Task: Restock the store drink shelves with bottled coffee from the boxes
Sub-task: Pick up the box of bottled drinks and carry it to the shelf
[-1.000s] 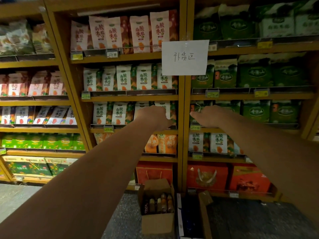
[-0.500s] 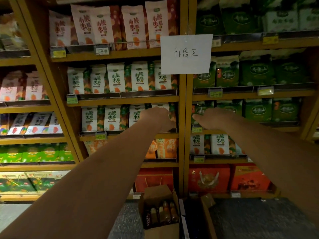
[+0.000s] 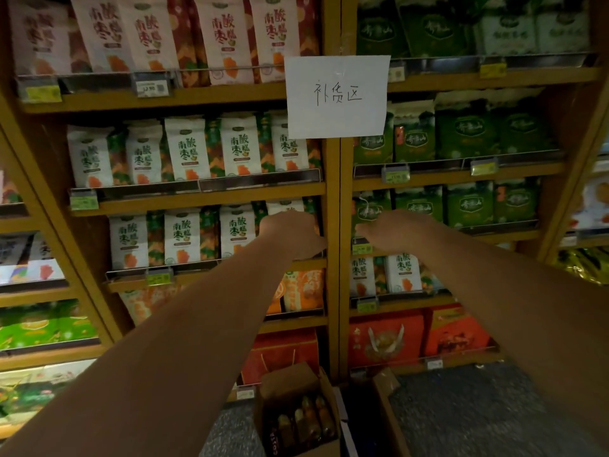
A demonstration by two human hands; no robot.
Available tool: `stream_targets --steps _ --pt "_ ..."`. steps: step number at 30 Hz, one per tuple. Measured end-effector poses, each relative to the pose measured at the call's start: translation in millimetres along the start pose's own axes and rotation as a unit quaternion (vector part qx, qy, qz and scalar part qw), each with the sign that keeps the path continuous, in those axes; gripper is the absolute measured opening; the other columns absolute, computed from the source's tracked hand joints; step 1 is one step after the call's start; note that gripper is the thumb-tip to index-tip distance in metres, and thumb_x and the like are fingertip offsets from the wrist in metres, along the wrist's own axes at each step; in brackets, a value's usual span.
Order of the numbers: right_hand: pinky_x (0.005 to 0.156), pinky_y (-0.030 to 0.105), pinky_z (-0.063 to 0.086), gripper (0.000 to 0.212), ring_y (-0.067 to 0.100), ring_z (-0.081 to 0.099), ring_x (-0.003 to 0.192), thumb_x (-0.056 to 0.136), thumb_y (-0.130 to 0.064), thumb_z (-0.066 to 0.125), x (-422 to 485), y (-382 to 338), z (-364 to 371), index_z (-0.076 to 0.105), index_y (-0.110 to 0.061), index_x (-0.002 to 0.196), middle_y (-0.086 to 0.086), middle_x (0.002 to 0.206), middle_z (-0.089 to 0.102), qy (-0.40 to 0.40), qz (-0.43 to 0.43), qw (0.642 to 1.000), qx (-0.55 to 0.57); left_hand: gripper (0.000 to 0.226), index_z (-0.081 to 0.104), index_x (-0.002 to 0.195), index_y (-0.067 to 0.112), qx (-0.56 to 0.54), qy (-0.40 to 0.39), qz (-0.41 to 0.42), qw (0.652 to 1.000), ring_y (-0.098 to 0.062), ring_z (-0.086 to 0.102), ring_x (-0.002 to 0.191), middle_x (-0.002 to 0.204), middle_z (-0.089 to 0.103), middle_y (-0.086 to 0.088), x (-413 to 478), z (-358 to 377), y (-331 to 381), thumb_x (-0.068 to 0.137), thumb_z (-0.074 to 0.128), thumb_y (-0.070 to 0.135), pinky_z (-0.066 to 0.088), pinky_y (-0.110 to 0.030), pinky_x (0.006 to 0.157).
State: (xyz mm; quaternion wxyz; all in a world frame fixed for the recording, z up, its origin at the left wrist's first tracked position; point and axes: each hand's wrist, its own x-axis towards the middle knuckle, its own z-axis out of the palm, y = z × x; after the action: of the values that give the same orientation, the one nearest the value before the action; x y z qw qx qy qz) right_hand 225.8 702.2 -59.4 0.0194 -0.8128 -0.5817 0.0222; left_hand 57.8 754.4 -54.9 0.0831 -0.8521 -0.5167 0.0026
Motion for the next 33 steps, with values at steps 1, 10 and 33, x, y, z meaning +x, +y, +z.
stream_targets --steps 1,10,33 --pt "0.113 0.043 0.030 0.072 0.031 0.032 0.140 0.096 -0.060 0.020 5 1 -1 0.028 -0.012 0.149 0.013 0.156 0.027 -0.001 0.001 1.000 0.003 0.057 0.051 0.132 0.021 0.000 0.000 0.004 1.000 -0.025 0.052 0.120 0.134 0.053 -0.002 6 1 1 0.092 0.037 0.059 0.042 -0.035 0.086" --pt "0.108 0.043 0.035 0.075 0.032 0.039 0.134 0.095 -0.063 0.020 77 18 -4 0.035 -0.011 0.146 0.014 0.152 0.033 0.004 -0.007 1.000 0.001 0.050 0.055 0.125 0.020 -0.010 0.008 -0.008 1.000 -0.024 0.056 0.112 0.122 0.058 0.000 71 1 15 0.093 0.040 0.055 0.041 -0.033 0.078" --pt "0.092 0.037 0.042 0.055 0.026 0.052 0.104 0.099 -0.056 0.022 267 30 -15 0.054 -0.014 0.084 0.018 0.122 0.053 -0.012 -0.111 0.993 0.026 0.045 0.059 0.118 0.022 -0.006 0.002 -0.119 0.993 -0.021 0.057 0.106 0.119 0.061 0.000 232 10 5 0.091 0.042 0.054 0.039 -0.030 0.073"
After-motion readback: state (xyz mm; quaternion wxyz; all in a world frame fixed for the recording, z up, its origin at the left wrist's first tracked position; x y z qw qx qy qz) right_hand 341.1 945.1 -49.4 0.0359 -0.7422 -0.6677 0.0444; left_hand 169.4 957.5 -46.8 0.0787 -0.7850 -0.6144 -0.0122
